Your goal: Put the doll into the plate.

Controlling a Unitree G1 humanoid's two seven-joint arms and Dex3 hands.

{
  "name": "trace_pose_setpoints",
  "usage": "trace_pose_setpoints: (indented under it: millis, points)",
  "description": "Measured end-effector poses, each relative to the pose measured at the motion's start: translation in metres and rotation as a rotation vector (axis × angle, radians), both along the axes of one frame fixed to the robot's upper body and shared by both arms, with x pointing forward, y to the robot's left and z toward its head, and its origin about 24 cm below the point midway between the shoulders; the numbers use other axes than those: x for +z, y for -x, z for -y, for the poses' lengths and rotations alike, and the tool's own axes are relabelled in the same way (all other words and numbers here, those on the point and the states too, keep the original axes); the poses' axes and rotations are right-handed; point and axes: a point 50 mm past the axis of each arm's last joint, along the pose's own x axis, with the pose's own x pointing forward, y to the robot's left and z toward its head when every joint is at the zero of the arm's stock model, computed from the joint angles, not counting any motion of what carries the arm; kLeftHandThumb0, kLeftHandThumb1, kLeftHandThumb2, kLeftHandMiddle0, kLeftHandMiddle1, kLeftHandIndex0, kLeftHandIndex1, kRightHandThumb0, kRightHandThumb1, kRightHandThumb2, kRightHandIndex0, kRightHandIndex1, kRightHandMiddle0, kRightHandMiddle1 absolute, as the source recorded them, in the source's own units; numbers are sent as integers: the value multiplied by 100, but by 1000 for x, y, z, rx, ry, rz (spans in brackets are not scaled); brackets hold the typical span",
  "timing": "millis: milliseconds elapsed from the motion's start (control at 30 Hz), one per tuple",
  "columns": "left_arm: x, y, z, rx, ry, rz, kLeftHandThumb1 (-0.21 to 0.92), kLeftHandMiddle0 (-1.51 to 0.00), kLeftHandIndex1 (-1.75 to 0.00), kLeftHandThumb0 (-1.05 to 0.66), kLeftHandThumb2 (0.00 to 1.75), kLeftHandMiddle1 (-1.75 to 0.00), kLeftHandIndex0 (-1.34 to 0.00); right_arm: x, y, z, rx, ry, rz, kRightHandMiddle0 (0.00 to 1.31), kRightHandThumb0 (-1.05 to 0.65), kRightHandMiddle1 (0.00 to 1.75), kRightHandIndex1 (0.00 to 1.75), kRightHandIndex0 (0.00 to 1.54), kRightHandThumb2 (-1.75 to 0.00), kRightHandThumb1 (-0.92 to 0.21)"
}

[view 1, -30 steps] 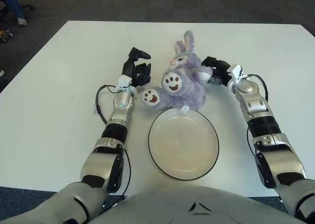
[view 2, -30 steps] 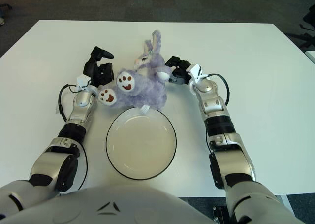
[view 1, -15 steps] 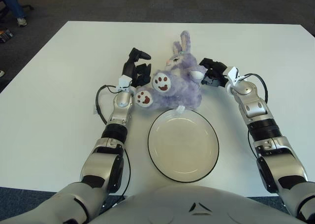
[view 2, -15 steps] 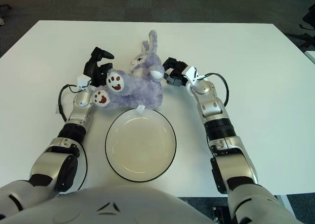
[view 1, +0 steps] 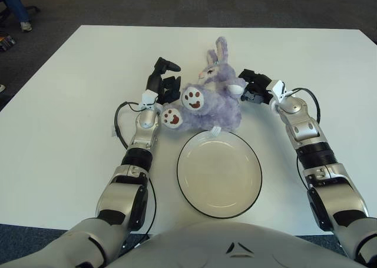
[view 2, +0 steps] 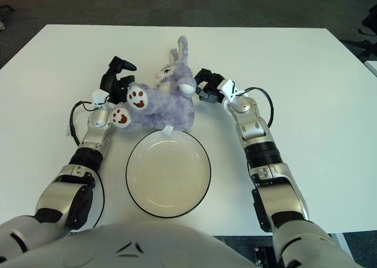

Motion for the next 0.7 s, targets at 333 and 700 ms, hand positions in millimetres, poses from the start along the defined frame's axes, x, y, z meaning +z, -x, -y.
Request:
trace_pose_setpoints:
  millis: [333,700]
  points:
    - [2,-4,-3,1,-46,16,71,-101,-175,-37,81,-175,-32,-1,0,1,-4,-26,-21,28,-10,148,151,41,-37,-92]
    - [10,-4,-8,55,-248,141,69,-101,-175,-38,84,-175,-33,0,1,-2,-5,-24,-38,30,-1,164,167,31,-79,-70]
